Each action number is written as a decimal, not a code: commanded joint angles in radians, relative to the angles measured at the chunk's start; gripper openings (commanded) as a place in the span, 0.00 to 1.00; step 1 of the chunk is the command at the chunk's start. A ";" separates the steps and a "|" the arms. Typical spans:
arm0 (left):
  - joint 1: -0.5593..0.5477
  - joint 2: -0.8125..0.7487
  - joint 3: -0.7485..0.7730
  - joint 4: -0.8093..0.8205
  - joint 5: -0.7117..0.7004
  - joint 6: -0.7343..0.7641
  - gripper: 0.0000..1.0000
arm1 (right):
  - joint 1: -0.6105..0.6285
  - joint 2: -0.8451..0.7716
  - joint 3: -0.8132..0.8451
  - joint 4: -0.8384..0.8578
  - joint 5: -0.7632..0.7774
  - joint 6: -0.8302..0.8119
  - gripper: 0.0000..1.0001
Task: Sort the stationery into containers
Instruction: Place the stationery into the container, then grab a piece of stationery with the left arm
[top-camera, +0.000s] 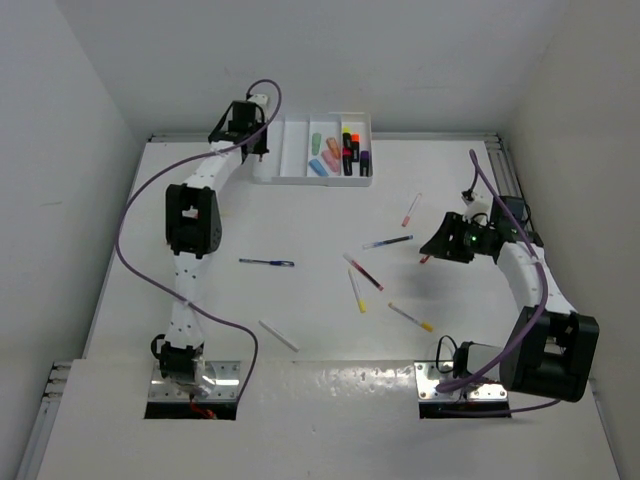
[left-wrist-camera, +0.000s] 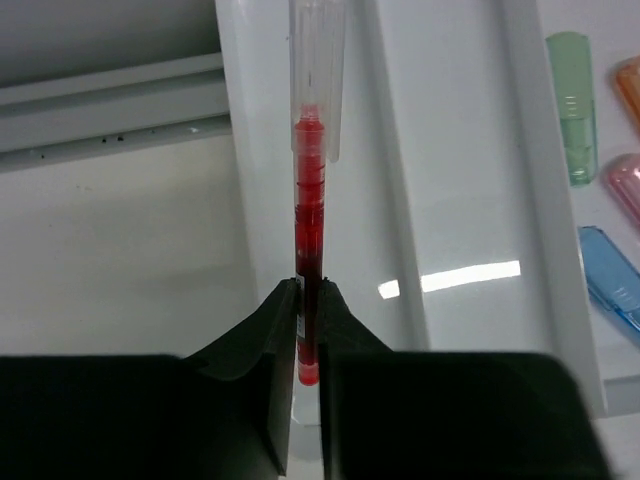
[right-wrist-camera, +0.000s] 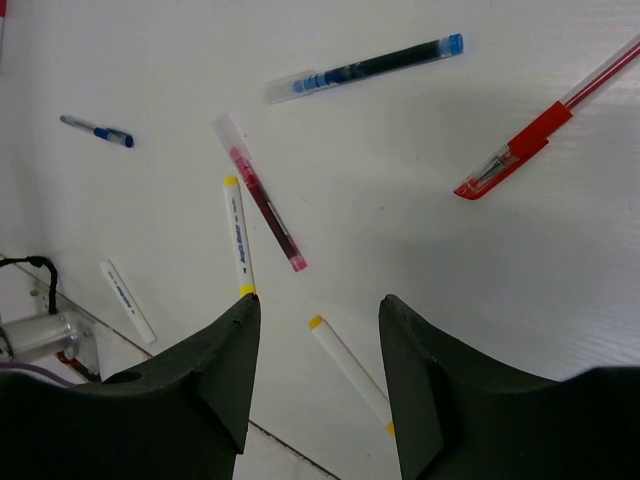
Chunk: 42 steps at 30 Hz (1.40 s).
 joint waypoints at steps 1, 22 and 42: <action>0.010 -0.006 -0.006 0.055 -0.010 -0.001 0.21 | -0.006 0.001 0.031 0.018 -0.038 0.011 0.50; -0.015 -0.841 -0.916 -0.310 0.454 0.780 0.51 | -0.003 -0.252 -0.067 -0.015 -0.071 -0.001 0.51; -0.133 -0.750 -1.118 -0.272 0.408 0.970 0.56 | 0.005 -0.335 -0.147 -0.067 -0.082 0.009 0.51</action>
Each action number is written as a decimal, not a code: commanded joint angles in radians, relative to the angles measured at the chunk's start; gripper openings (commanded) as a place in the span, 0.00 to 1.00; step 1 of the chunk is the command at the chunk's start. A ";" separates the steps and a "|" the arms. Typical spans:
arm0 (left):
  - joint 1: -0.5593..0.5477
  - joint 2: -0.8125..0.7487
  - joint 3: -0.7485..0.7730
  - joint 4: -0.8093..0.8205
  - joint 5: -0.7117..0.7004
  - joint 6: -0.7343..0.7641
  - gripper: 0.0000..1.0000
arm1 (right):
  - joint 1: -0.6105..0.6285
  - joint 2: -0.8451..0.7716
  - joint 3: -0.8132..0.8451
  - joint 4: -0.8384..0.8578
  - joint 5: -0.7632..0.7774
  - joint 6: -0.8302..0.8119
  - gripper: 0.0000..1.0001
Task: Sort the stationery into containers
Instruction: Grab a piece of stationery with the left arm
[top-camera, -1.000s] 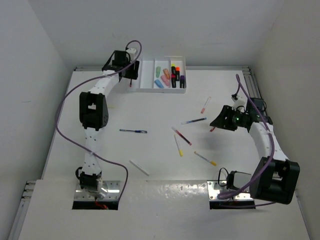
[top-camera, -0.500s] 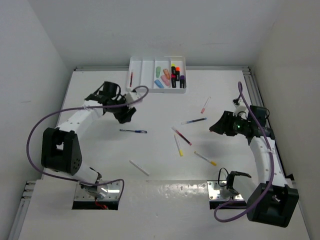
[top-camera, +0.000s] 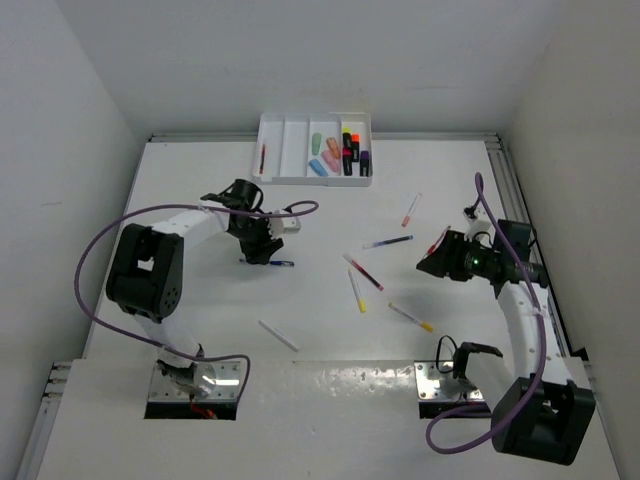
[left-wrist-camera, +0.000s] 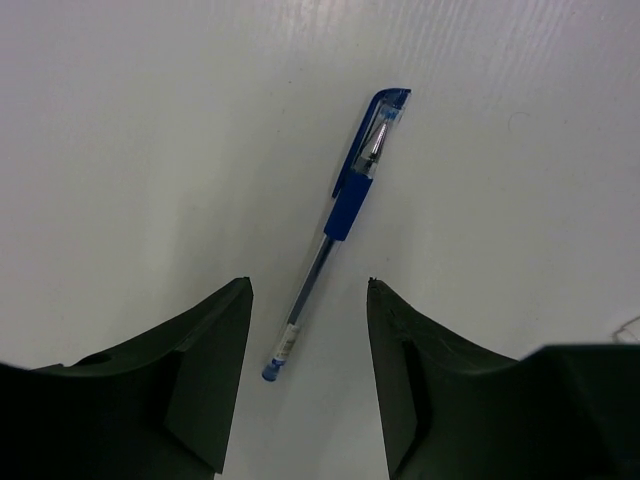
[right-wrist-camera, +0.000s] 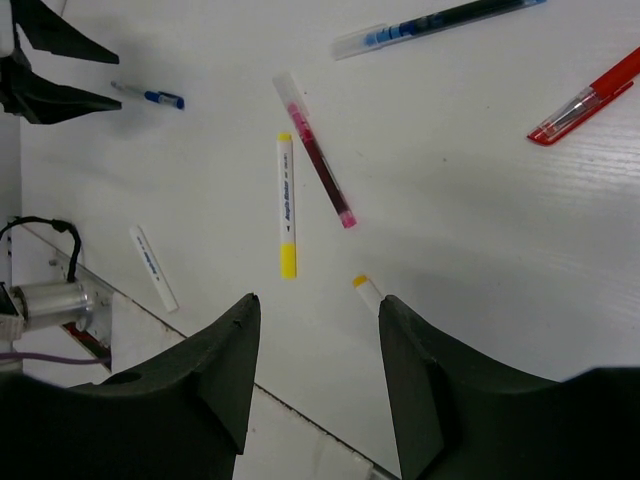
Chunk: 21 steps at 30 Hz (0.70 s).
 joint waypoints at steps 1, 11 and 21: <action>-0.027 0.045 0.027 0.018 -0.019 0.060 0.55 | 0.004 -0.019 -0.003 -0.003 -0.013 -0.012 0.51; -0.066 0.084 -0.013 0.048 -0.108 0.109 0.38 | 0.005 0.014 0.011 0.002 -0.013 -0.006 0.51; -0.093 0.080 -0.106 0.119 -0.204 0.142 0.16 | 0.004 0.057 0.014 0.040 -0.017 0.011 0.51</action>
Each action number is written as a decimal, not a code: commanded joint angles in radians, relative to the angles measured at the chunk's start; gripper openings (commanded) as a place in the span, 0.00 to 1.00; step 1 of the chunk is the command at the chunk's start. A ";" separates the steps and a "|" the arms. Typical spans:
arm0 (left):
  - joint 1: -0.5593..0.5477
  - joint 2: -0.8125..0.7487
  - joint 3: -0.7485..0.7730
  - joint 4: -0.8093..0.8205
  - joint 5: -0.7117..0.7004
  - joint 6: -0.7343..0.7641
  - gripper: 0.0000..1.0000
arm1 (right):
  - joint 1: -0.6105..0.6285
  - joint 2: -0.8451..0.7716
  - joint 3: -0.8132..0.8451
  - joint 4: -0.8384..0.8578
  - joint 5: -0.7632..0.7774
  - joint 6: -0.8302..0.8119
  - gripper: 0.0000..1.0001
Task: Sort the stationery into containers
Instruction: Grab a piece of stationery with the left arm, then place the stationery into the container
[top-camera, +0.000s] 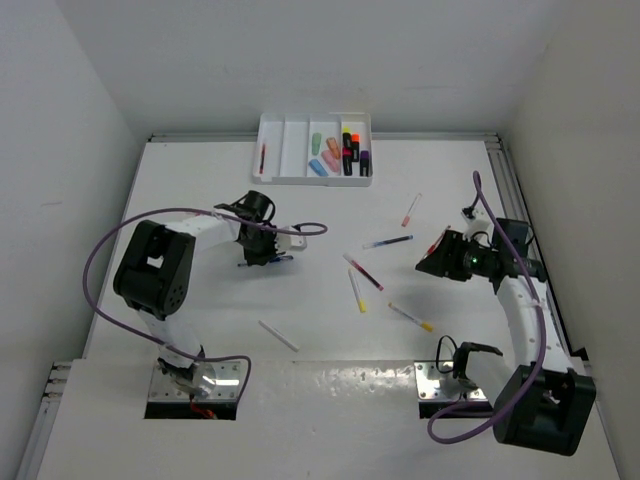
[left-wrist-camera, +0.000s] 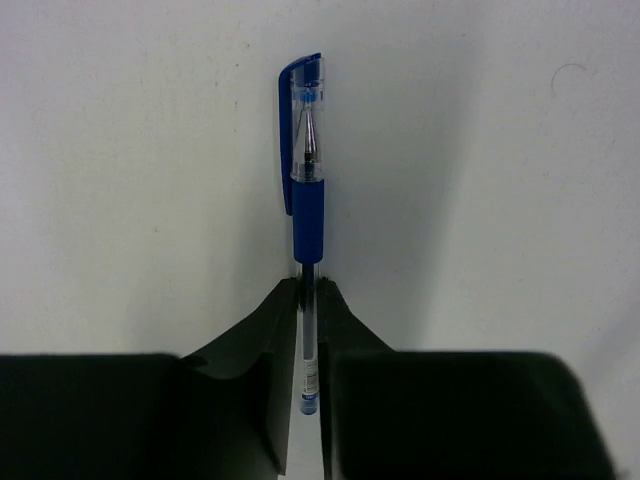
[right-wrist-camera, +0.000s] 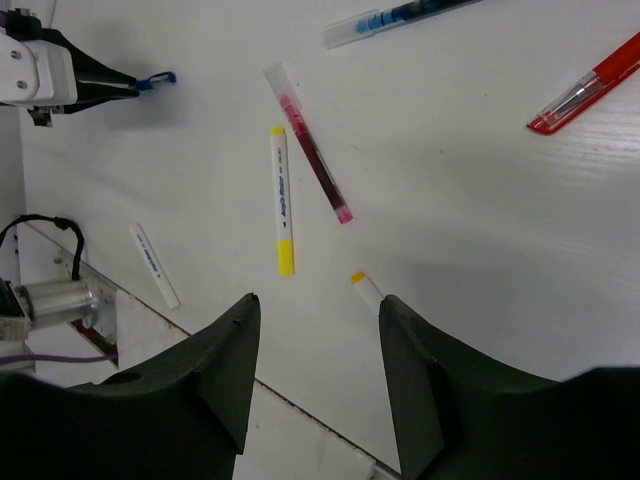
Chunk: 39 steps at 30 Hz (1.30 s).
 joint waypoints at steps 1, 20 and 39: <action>-0.012 0.022 -0.037 0.030 -0.038 0.027 0.12 | 0.005 0.021 0.015 0.040 -0.019 0.008 0.51; 0.154 0.540 1.221 0.128 -0.147 -0.940 0.00 | 0.031 0.190 0.038 0.097 -0.010 0.036 0.50; 0.192 0.790 1.252 0.319 -0.225 -1.046 0.49 | 0.051 0.308 0.101 0.100 0.003 0.056 0.43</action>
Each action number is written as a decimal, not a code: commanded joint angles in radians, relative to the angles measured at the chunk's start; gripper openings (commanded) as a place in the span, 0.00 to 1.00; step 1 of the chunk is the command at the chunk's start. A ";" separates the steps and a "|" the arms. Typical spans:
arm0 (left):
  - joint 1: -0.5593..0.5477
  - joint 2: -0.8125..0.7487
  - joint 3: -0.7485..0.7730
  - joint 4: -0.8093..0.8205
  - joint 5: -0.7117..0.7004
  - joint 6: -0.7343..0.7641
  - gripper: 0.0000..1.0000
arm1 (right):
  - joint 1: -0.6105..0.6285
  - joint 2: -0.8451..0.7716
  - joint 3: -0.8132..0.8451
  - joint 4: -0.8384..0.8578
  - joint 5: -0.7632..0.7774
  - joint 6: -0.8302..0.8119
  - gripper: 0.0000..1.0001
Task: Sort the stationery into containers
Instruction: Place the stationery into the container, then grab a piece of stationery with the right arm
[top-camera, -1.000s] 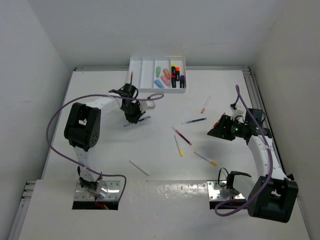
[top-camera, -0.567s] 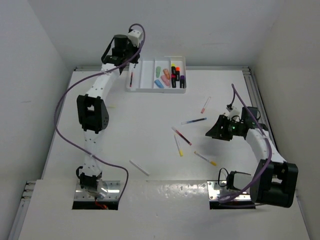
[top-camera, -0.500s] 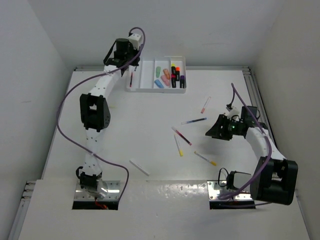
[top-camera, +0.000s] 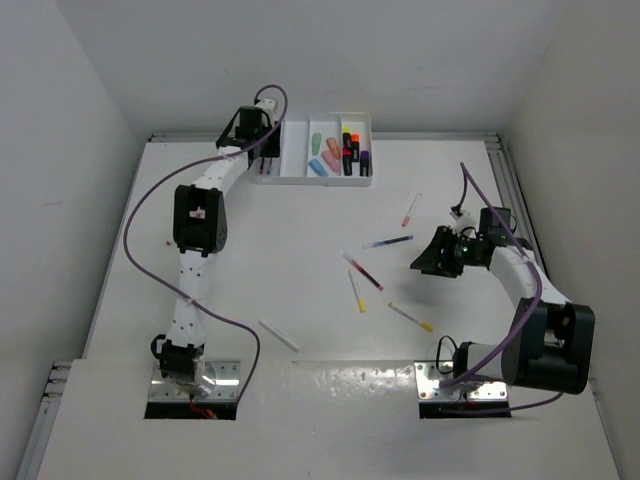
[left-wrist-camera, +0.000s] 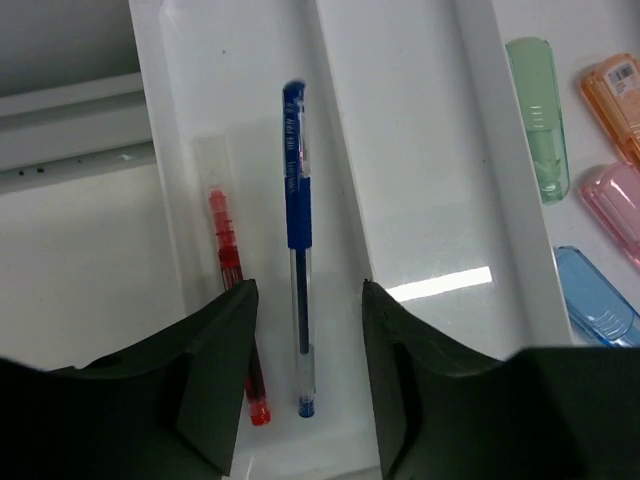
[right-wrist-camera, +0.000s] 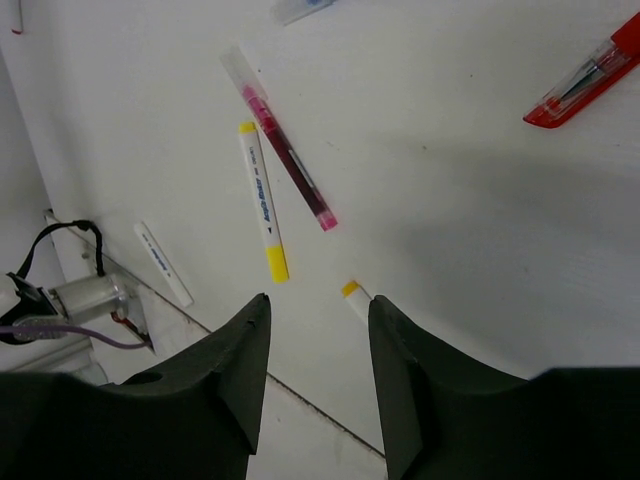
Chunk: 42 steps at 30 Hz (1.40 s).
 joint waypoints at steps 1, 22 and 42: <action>0.007 -0.029 -0.005 0.044 -0.024 -0.017 0.54 | 0.019 -0.009 0.054 0.031 0.005 0.001 0.43; 0.133 -1.032 -0.850 -0.136 0.287 -0.027 0.70 | 0.620 0.222 0.334 -0.017 0.614 -0.216 0.40; 0.168 -1.394 -1.171 -0.167 0.322 -0.019 0.73 | 0.731 0.409 0.360 -0.037 0.665 -0.243 0.42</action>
